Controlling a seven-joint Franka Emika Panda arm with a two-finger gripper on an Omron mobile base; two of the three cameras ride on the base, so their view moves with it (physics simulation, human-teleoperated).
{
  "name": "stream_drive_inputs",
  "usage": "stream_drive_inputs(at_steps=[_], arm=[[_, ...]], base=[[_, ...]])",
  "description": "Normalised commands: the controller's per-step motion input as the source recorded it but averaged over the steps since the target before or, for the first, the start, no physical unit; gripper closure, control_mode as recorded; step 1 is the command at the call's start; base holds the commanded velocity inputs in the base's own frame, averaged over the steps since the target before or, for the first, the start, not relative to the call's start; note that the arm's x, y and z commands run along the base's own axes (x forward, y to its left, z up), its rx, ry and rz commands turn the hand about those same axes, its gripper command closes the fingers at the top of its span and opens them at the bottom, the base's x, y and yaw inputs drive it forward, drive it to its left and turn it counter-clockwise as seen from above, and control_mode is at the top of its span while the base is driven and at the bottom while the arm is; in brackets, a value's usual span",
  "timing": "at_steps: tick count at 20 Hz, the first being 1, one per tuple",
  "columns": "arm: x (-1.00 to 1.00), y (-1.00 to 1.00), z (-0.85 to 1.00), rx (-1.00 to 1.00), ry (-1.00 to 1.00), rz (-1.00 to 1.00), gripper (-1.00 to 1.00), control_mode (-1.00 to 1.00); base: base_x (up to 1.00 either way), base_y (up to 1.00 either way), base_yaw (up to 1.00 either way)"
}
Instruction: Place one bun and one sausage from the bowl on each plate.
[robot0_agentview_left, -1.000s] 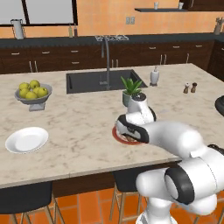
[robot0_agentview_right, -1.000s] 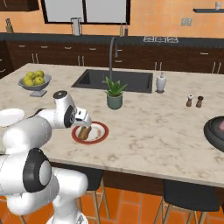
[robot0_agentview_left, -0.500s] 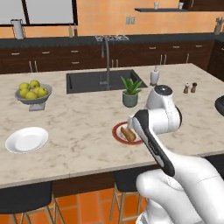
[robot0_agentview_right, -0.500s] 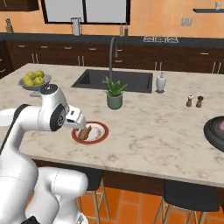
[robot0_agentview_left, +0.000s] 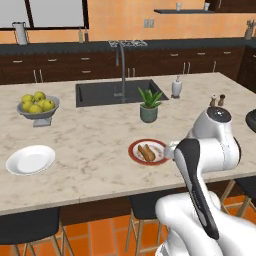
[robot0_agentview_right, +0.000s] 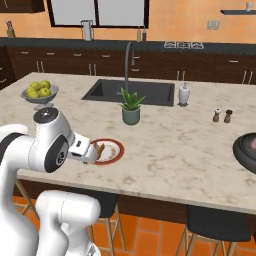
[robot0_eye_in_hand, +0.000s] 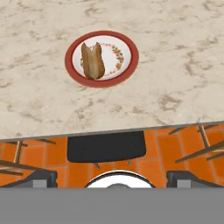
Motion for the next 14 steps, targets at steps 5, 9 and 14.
stream_drive_inputs(at_steps=[5, 9, 14], arm=[[-0.04, 0.0, 0.0, 0.0, 0.0, 0.0, -1.0, 1.0], [0.0, 0.0, 0.0, 0.0, 0.0, 0.0, -1.0, 1.0], [0.0, 0.0, 0.0, 0.0, 0.0, 0.0, -1.0, 1.0]], base=[[-0.13, -0.32, -0.01], [-0.19, -1.0, -0.05], [-0.1, -1.0, -0.07]])
